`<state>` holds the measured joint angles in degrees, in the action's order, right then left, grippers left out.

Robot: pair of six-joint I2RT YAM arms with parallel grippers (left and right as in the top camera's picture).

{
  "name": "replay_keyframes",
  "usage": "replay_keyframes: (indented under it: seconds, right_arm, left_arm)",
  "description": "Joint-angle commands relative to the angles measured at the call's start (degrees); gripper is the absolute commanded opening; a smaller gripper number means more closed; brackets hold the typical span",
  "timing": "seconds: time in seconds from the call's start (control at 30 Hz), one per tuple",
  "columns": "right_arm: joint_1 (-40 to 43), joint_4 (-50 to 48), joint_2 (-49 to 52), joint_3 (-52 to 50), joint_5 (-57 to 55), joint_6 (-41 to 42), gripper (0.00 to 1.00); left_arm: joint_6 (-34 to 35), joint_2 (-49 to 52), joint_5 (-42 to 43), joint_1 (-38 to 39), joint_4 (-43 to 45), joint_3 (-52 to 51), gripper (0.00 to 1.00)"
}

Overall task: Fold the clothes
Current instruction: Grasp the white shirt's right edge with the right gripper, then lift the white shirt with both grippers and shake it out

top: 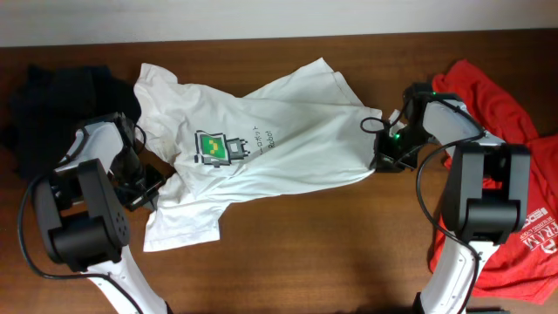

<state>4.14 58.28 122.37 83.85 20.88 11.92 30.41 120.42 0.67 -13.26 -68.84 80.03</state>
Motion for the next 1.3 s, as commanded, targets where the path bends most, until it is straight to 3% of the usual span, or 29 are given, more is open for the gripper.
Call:
replay_keyframes:
  seconds: [0.0, 0.27, 0.5, 0.77, 1.03, 1.27]
  right_arm:
    - [-0.3, 0.6, 4.0, -1.8, -6.4, -0.4, 0.04]
    - [2.0, 10.9, -0.6, 6.0, -9.6, -1.2, 0.04]
    - [6.1, 26.1, -10.4, 24.7, -10.6, -4.6, 0.04]
    - [6.4, 36.6, -14.1, 40.3, -13.8, -5.9, 0.04]
    - [6.4, 39.0, -18.3, 52.1, -13.9, -5.9, 0.04]
    - [6.4, 39.0, -23.8, 56.1, -13.9, -7.1, 0.04]
  left_arm:
    - [-0.8, 1.4, 1.6, 0.5, 2.1, -0.7, 0.00]
    - [-12.7, -4.2, 9.3, 0.5, -0.3, 2.6, 0.00]
    - [-27.6, -25.1, 28.2, 0.4, -0.6, 9.9, 0.00]
    - [-27.5, -38.6, 29.7, 0.3, -1.1, 22.5, 0.00]
    - [-27.3, -39.8, 29.6, -1.5, -1.0, 41.1, 0.00]
    - [-25.7, -39.8, 30.0, -9.3, -1.6, 47.5, 0.00]
